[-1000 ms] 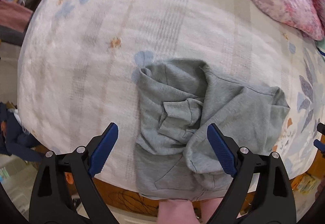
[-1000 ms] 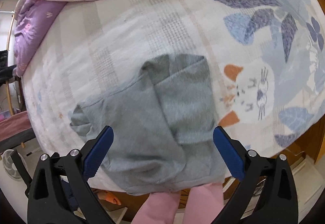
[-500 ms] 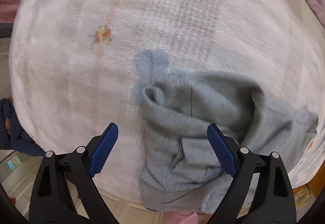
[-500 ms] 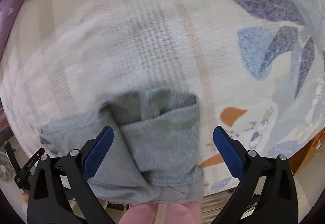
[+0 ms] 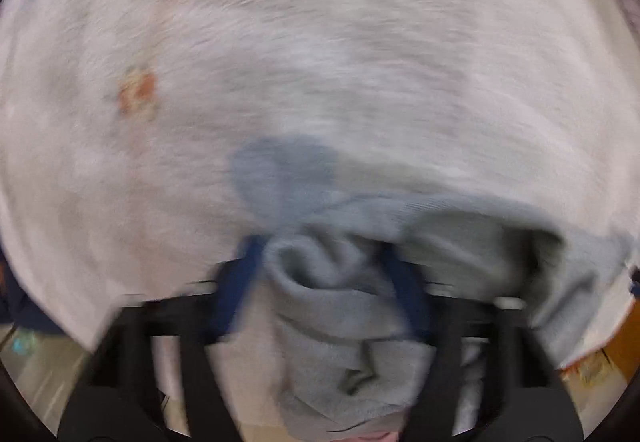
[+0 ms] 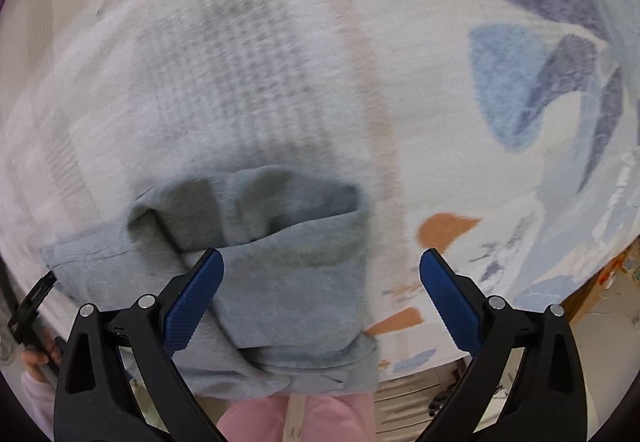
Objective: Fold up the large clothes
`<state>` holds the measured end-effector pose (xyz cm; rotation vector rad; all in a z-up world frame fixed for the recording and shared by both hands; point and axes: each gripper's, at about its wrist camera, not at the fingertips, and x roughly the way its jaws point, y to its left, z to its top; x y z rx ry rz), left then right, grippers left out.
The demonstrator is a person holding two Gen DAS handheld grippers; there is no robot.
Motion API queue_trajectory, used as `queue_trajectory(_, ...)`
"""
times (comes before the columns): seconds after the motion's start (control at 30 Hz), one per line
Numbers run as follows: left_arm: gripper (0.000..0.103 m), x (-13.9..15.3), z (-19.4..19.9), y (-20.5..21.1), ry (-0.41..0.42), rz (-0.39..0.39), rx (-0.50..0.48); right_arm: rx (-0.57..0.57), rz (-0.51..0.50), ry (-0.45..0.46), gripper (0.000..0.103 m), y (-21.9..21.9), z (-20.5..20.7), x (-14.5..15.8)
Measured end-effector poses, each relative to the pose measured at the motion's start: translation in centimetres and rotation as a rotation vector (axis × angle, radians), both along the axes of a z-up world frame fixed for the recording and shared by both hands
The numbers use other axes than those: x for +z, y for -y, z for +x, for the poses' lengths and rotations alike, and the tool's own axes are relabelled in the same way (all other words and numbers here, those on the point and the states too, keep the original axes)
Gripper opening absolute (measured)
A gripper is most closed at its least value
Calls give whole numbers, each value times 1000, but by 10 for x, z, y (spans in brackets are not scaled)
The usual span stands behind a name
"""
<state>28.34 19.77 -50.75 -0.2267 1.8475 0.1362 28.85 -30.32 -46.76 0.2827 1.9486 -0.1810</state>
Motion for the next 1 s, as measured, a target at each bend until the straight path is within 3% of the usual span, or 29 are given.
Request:
queue_trajectory(0.07, 6, 11, 0, 6, 3, 13, -19, -9, 12, 3, 95, 5, 0, 0)
queue_trajectory(0.17, 6, 25, -2, 12, 25, 32, -67, -13, 33, 0, 95, 11, 2, -4)
queue_trajectory(0.43, 6, 62, -21, 8, 85, 22, -23, 115, 155, -30, 95, -8, 31, -42)
queue_trajectory(0.57, 6, 74, -24, 7, 84, 18, -10, 288, 61, -36, 96, -33, 32, -58)
queue_trajectory(0.6, 7, 76, -24, 8, 85, 22, -16, 276, 49, -17, 95, -32, 31, -56)
queue_trajectory(0.67, 6, 81, -21, 15, 84, 30, -28, 243, 41, 15, 87, -33, 24, -51)
queue_trajectory(0.7, 6, 83, -21, 17, 83, 38, -38, 238, 41, 38, 73, -29, 22, -44)
queue_trajectory(0.73, 6, 84, -19, 19, 81, 42, -40, 224, 49, 52, 48, -25, 20, -38)
queue_trajectory(0.77, 6, 86, -19, 20, 82, 45, -41, 197, 71, 63, 35, -15, 12, -31)
queue_trajectory(0.8, 6, 88, -19, 21, 87, 45, -40, 155, 111, 73, 15, -8, 8, -26)
queue_trajectory(0.83, 6, 91, -18, 24, 92, 47, -40, 101, 162, 90, 13, 0, 6, -18)
queue_trajectory(1.0, 7, 107, -22, 33, 116, 61, -48, 103, 128, 154, 12, 15, -7, 10)
